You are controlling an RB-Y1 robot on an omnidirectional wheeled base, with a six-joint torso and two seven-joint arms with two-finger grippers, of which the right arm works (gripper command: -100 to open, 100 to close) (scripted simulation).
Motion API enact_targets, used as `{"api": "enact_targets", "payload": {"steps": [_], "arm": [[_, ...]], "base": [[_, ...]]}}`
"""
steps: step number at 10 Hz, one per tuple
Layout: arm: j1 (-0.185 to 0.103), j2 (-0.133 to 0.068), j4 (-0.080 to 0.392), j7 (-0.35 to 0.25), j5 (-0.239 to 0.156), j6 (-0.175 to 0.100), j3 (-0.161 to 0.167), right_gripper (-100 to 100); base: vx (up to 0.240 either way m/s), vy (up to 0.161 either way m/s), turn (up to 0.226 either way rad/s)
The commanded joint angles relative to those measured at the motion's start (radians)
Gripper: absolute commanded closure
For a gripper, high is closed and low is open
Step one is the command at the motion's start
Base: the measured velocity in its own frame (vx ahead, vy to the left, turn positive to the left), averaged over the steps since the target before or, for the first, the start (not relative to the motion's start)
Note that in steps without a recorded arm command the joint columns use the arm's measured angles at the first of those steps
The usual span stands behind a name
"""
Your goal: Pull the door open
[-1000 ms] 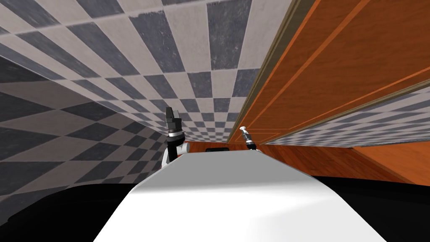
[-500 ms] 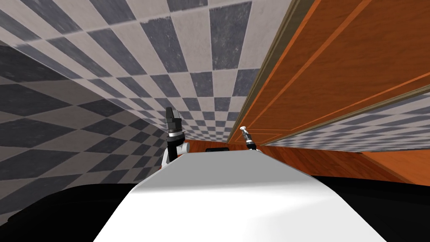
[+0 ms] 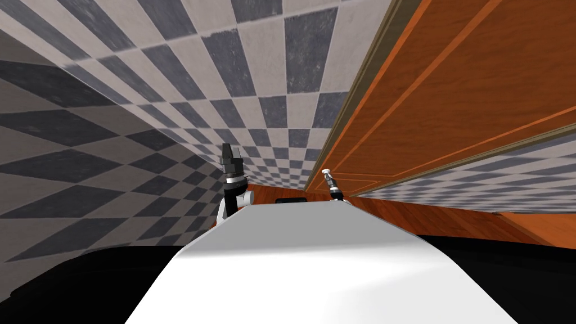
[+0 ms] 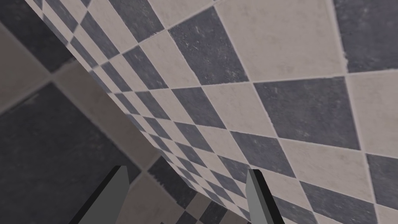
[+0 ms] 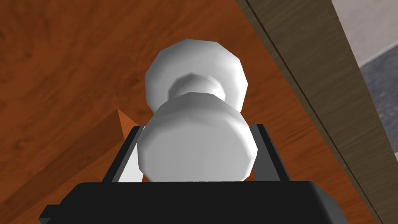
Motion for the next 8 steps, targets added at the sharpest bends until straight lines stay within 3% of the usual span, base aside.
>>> {"api": "enact_targets", "payload": {"steps": [1,2,8], "arm": [[0.000,-0.001,0.000,-0.050,-0.015,0.003,-0.002,100],[0.000,-0.001,0.000,-0.053,-0.015,0.003,-0.002,100],[-0.008,0.001,0.004,-0.212,-0.063,0.013,-0.001,100]], "base": [[-0.038,-0.025,0.067],[-0.032,-0.017,0.043],[-0.048,-0.022,0.080]]}}
